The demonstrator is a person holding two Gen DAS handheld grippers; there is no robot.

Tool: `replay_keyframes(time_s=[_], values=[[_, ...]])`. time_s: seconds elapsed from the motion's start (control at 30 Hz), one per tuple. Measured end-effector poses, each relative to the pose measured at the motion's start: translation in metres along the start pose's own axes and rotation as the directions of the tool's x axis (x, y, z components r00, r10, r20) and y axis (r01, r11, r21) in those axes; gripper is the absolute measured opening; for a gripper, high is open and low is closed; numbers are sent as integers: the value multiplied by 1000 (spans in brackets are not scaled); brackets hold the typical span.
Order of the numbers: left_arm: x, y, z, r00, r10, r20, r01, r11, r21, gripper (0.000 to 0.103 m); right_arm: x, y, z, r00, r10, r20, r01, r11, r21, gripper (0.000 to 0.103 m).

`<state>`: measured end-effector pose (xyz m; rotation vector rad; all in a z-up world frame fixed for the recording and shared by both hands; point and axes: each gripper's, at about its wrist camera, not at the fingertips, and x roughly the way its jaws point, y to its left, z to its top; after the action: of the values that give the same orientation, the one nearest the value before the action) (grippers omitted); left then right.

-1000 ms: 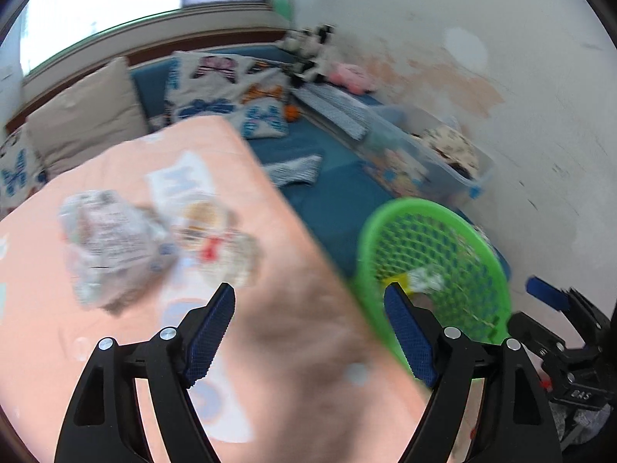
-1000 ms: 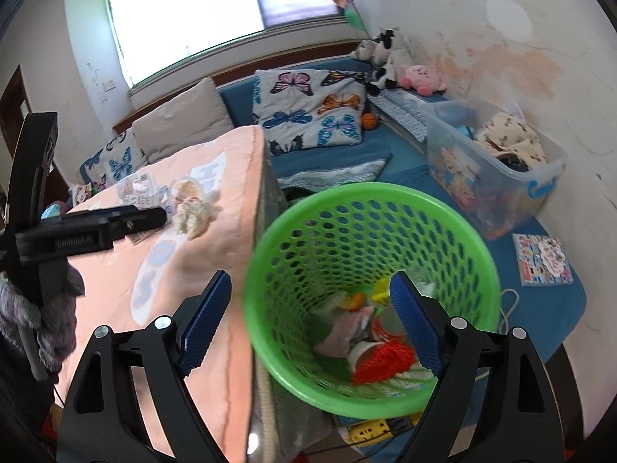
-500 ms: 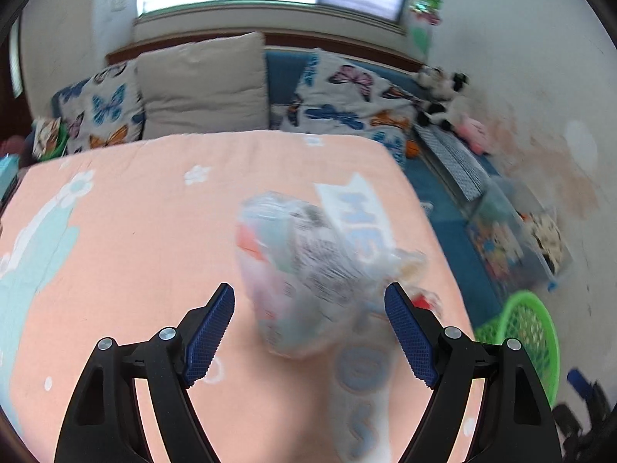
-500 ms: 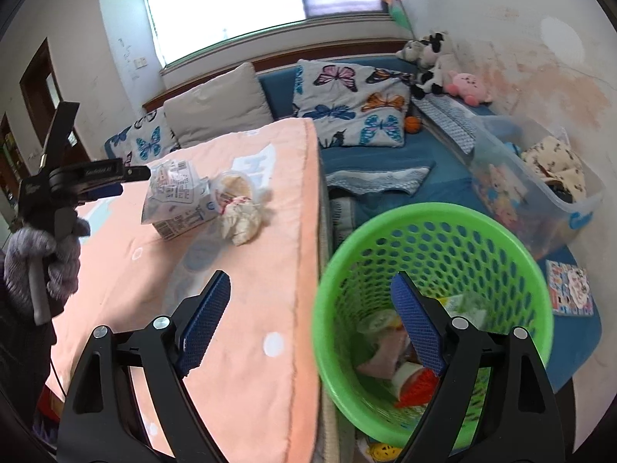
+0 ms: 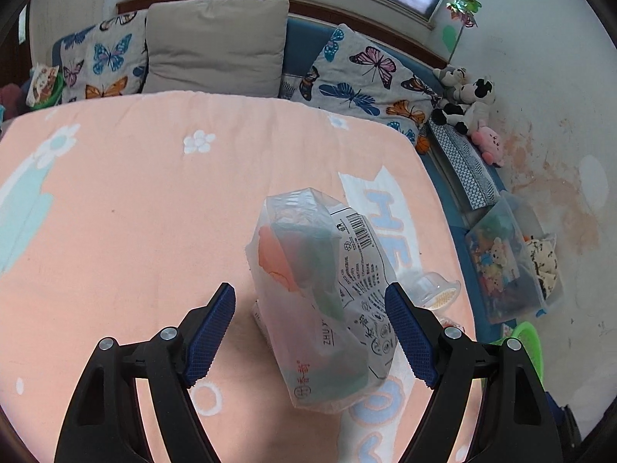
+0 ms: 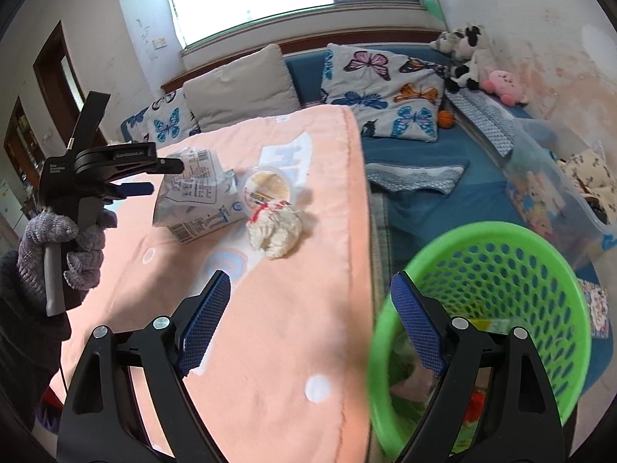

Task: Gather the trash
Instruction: 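Grasp the clear plastic bag with the left tool while the right tool reaches the crumpled paper, then close the right tool on the crumpled white paper with red print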

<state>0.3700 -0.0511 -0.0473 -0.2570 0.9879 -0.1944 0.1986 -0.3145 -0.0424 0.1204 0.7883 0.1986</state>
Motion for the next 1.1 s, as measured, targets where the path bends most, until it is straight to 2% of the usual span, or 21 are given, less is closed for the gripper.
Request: replay_keyframes(time_s=[0.17, 0.43, 0.57, 0.8, 0.97, 1.07, 1.1], values=[[10, 5, 2, 999, -34, -23, 33, 999, -21, 68, 24, 11, 10, 1000, 18, -25, -19, 1000, -22, 85], [15, 16, 0, 996, -76, -42, 74, 996, -52, 37, 62, 21, 21, 996, 56, -71, -58, 998, -20, 85], [10, 18, -1, 995, -95, -33, 93, 994, -57, 26, 81, 26, 27, 994, 65, -86, -67, 997, -29, 85], [-1, 17, -2, 993, -116, -3, 116, 992, -43, 15, 123, 29, 32, 990, 53, -134, -55, 998, -11, 85], [-13, 20, -3, 992, -128, 15, 129, 991, -36, 10, 136, 27, 29, 986, 49, -157, -50, 999, 1, 75], [-19, 22, -3, 990, -136, 27, 137, 990, -34, 9, 136, 25, 29, 987, 41, -154, -42, 999, -2, 66], [-21, 22, -5, 990, -138, 29, 139, 990, -33, 9, 136, 25, 29, 987, 45, -155, -45, 999, 2, 59]])
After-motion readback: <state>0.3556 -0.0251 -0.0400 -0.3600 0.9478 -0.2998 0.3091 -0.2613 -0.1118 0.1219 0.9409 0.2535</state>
